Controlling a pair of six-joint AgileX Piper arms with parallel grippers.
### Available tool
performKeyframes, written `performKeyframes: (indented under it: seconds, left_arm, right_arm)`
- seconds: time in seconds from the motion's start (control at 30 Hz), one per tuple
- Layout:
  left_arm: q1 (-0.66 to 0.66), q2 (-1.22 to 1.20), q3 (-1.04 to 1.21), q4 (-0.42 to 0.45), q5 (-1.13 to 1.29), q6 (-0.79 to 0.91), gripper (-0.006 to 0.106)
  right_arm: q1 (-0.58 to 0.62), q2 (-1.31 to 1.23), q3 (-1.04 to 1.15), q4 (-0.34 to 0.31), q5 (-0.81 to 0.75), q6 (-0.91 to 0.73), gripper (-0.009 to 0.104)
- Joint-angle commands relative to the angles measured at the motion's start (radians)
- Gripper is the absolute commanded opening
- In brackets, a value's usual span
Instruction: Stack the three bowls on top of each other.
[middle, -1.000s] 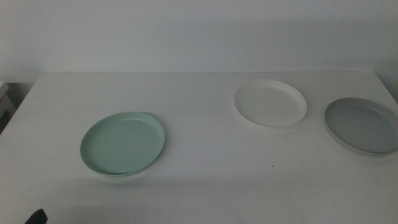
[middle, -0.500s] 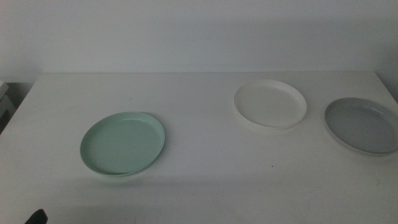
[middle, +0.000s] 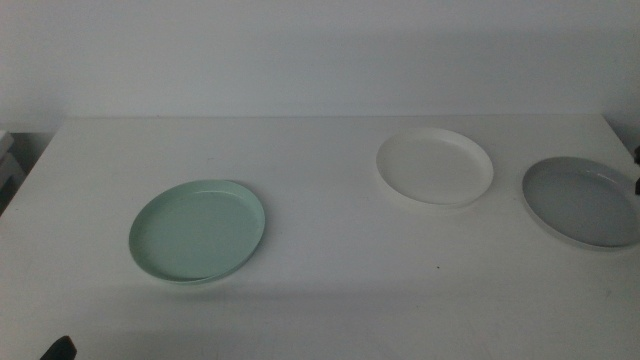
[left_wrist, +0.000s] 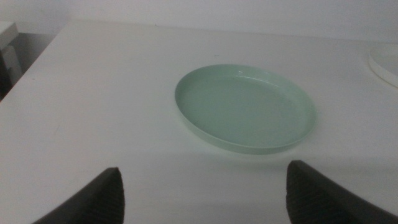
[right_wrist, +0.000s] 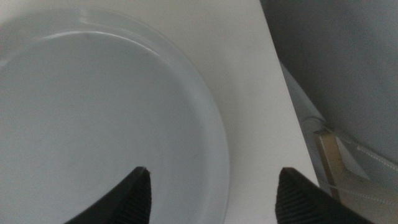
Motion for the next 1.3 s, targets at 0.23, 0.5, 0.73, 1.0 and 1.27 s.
performKeyframes:
  seconds: [0.23,0.5,0.73,1.0,1.27]
  left_arm:
    - [-0.001,-0.014,0.006,-0.012,-0.078,-0.01,0.082]
    - [-0.001,-0.014,0.006,-0.012,-0.078,-0.01,0.082]
    - [-0.001,-0.014,0.006,-0.012,-0.078,-0.01,0.082]
    - [-0.001,-0.014,0.006,-0.012,-0.078,-0.01,0.082]
    - [-0.001,-0.014,0.006,-0.012,-0.078,-0.01,0.082]
  right_arm:
    - [-0.006,0.054,-0.035,-0.011,-0.118,-0.016,0.045]
    - [-0.005,0.079,-0.035,-0.013,-0.144,-0.015,0.01]
    - [-0.005,0.012,0.052,0.007,-0.161,0.005,0.0]
    - [0.031,-0.354,0.325,0.095,-0.18,0.025,0.0]
    - [0.361,-0.56,0.358,0.099,-0.113,0.156,0.0]
